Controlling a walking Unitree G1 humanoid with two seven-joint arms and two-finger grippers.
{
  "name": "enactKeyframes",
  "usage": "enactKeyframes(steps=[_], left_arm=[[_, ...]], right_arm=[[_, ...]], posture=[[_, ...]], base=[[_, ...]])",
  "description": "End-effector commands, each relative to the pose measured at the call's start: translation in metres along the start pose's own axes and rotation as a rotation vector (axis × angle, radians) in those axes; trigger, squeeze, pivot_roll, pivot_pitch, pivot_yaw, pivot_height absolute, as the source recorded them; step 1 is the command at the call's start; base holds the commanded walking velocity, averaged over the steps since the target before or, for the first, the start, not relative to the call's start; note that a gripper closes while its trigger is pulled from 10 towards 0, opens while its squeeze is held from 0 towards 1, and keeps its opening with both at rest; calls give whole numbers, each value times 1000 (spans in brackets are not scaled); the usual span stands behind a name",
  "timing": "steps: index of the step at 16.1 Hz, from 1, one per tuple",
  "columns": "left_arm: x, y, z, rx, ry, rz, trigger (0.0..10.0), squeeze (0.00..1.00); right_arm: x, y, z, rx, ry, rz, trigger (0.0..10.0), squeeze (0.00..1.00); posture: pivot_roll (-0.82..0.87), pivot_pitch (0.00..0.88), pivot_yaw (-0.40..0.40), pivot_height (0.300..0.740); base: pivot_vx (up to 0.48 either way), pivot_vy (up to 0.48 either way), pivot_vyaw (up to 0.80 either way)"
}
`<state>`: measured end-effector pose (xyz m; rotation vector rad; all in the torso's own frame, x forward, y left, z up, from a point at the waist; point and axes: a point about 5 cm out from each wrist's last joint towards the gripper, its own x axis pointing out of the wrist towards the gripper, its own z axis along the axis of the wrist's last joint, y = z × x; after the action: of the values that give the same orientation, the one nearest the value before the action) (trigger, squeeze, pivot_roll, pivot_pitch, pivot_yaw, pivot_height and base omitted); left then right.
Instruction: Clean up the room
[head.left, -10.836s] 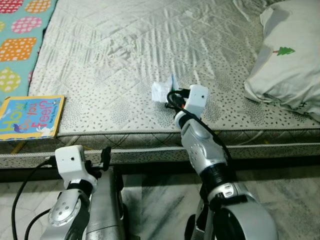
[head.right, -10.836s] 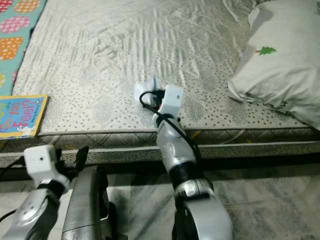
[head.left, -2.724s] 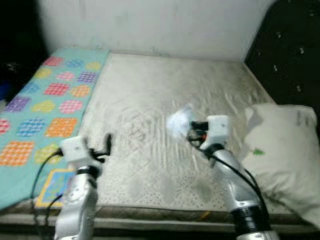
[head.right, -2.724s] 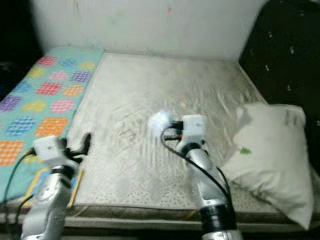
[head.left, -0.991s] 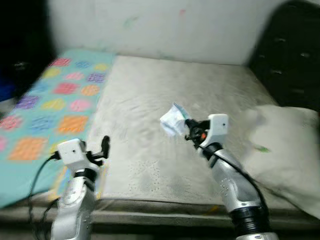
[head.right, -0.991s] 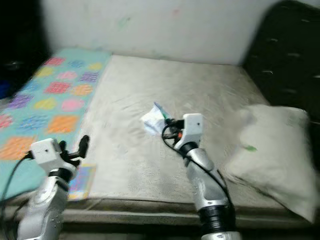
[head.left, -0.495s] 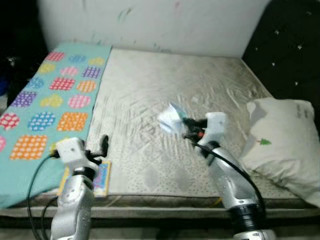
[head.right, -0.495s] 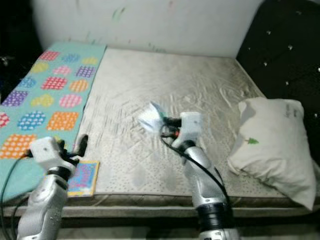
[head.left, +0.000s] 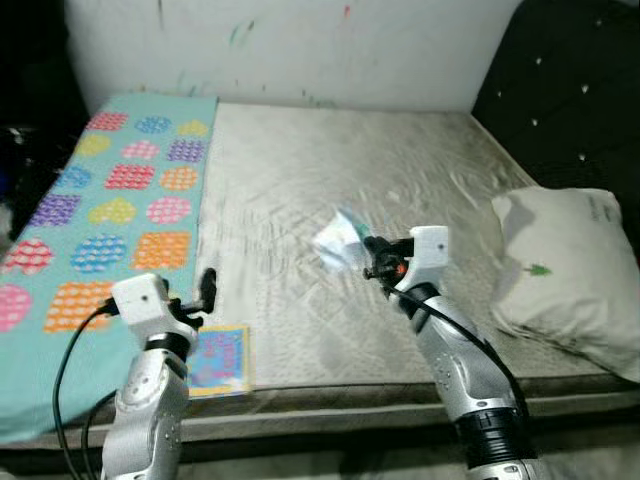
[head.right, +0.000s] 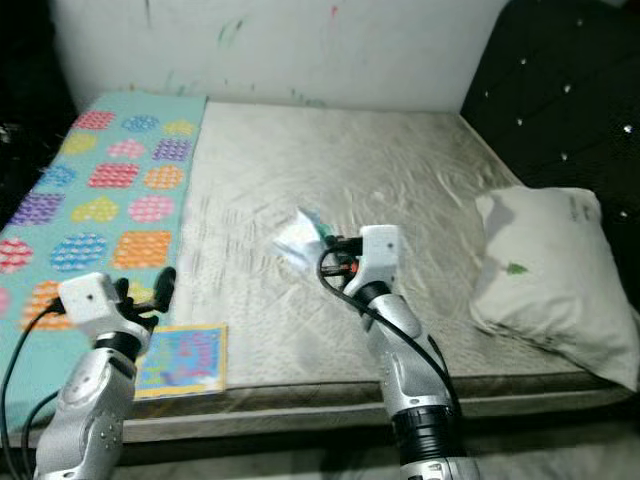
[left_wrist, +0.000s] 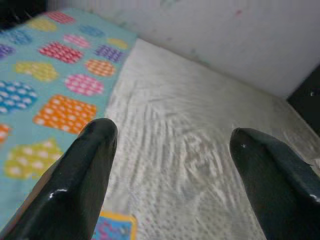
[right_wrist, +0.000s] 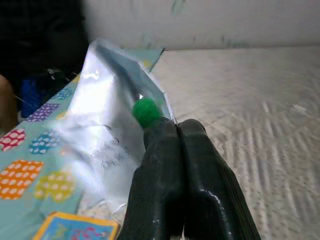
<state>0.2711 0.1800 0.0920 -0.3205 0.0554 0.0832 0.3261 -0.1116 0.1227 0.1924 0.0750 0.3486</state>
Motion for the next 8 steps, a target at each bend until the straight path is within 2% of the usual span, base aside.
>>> enactKeyframes(steps=[1, 3, 8], left_arm=[[0, -8, -4, -6, 18, -19, 10000, 0], [1, -8, -4, -5, 16, -19, 10000, 0], [-1, -11, -3, -31, -4, -53, 10000, 0]], right_arm=[[-4, -12, 2, -14, -2, -35, 10000, 0], [-4, -11, 1, -16, 1, -33, 10000, 0], [-4, -10, 0, -25, 8, -23, 10000, 0]], posture=[[-89, 5, -58, 740], [-89, 4, -59, 740], [-92, 4, -59, 740]], base=[[0, 480, 0], [0, 480, 0], [0, 0, 0]])
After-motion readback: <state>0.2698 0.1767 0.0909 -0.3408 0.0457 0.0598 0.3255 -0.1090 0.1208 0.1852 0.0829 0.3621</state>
